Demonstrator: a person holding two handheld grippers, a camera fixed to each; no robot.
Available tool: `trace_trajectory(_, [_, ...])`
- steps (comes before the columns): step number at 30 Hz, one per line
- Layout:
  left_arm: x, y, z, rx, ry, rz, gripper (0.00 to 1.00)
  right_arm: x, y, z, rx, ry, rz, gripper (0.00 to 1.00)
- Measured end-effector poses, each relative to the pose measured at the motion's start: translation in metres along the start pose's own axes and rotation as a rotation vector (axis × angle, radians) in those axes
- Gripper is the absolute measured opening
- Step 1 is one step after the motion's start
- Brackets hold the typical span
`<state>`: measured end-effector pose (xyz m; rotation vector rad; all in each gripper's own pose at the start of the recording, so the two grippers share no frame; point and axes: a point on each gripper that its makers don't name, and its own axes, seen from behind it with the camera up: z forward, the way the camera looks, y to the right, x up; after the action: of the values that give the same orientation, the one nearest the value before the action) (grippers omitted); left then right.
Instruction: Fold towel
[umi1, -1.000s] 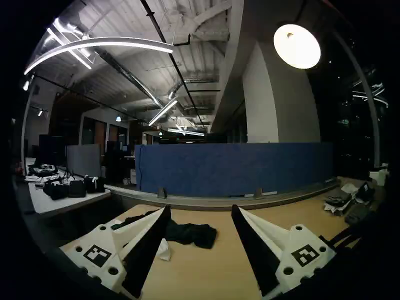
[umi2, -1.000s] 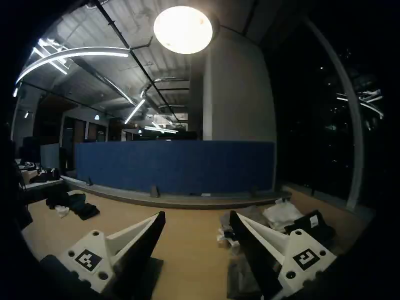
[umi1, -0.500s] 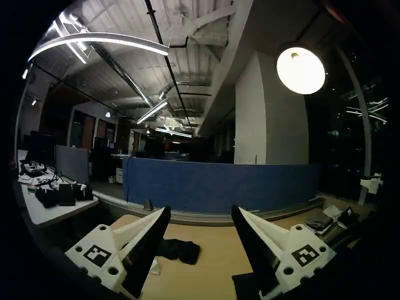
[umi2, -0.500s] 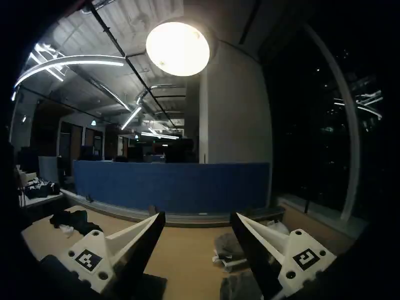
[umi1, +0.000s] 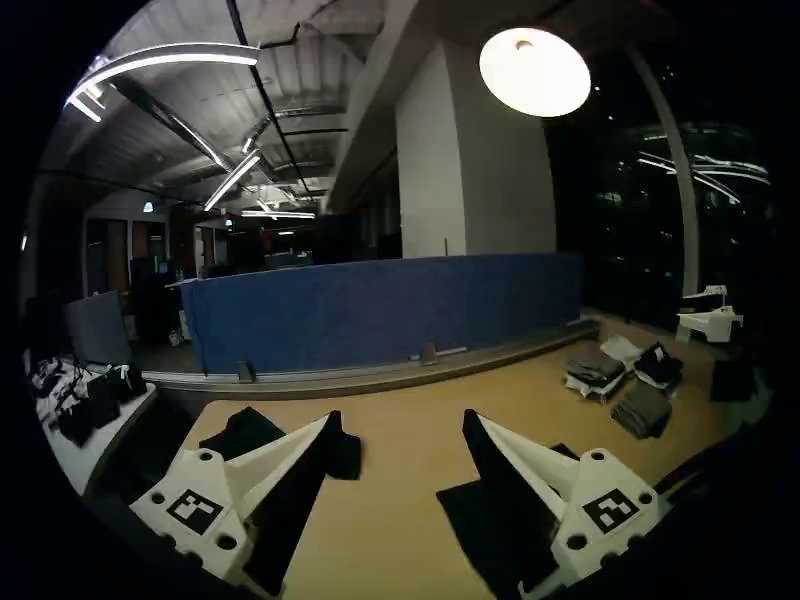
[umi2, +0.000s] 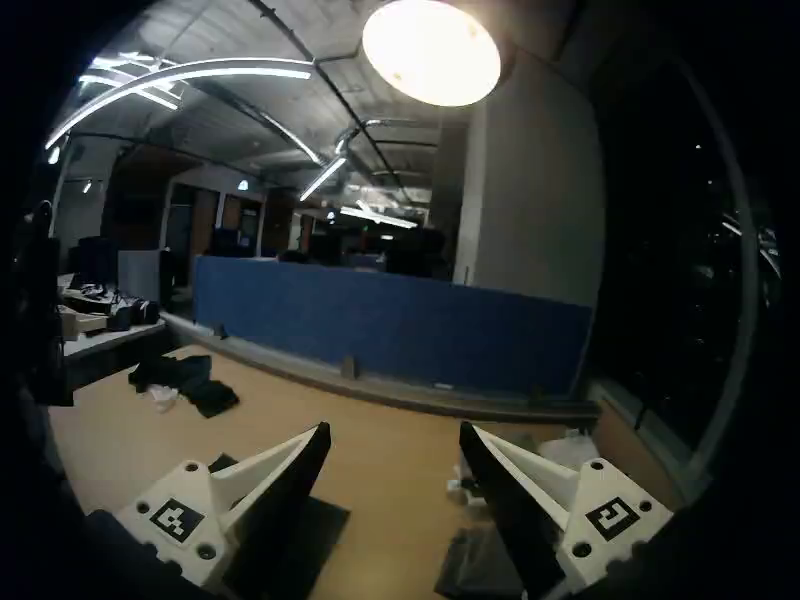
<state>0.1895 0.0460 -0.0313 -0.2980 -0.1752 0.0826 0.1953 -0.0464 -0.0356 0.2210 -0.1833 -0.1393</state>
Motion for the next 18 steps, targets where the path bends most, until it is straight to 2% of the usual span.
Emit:
trace_trajectory(5, [-0.027, 0.025, -0.005, -0.109, -0.104, 0.076, 0.9, -0.021, -0.021, -0.006, 0.114, -0.118, -0.025, 1.0])
trace_trajectory(8, [-0.045, 0.042, -0.009, -0.184, -0.168, 0.115, 0.9, -0.038, -0.038, -0.015, 0.208, -0.208, -0.064, 1.0])
trace_trajectory(11, [-0.062, 0.053, -0.013, -0.242, -0.225, 0.135, 0.9, -0.054, -0.052, -0.024, 0.282, -0.28, -0.11, 1.0])
trace_trajectory(14, [-0.075, 0.06, -0.016, -0.276, -0.273, 0.137, 0.9, -0.062, -0.061, -0.031, 0.33, -0.314, -0.141, 1.0])
trace_trajectory(18, [-0.088, 0.066, -0.019, -0.307, -0.313, 0.143, 0.9, -0.066, -0.07, -0.035, 0.365, -0.334, -0.141, 1.0])
